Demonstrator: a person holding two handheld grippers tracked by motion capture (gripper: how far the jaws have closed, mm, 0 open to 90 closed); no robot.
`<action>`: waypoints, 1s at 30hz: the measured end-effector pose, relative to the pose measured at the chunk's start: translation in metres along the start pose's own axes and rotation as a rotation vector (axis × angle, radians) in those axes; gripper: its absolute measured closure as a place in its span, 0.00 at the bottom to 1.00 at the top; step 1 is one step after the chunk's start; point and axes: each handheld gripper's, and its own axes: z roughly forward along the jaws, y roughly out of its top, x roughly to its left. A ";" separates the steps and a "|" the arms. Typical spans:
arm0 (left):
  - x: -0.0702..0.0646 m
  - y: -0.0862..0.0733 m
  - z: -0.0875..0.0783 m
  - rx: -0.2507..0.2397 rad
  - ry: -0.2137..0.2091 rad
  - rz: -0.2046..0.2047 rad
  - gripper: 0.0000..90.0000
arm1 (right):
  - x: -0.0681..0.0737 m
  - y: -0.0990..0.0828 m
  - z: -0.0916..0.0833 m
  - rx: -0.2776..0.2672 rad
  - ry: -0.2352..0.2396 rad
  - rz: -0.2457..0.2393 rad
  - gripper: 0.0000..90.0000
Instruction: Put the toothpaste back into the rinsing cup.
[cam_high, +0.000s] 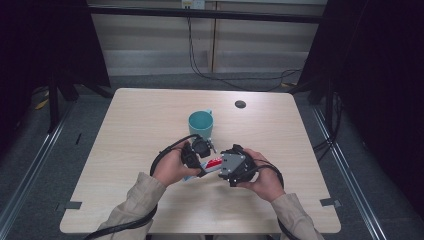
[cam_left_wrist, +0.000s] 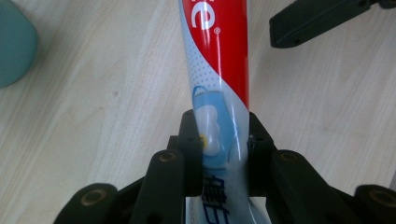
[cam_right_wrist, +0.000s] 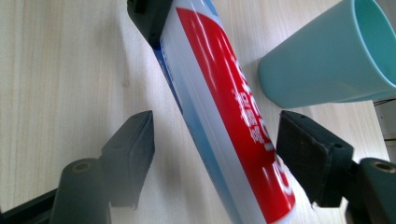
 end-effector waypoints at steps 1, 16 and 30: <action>0.000 0.001 0.001 0.000 -0.002 0.005 0.82 | 0.001 0.000 0.001 0.000 0.002 -0.004 0.33; 0.000 0.003 0.001 -0.034 -0.030 0.007 0.82 | 0.004 0.009 0.007 0.003 0.008 -0.060 0.39; 0.000 0.005 -0.002 -0.047 -0.044 0.021 0.82 | 0.002 0.011 0.005 0.018 0.005 -0.052 0.50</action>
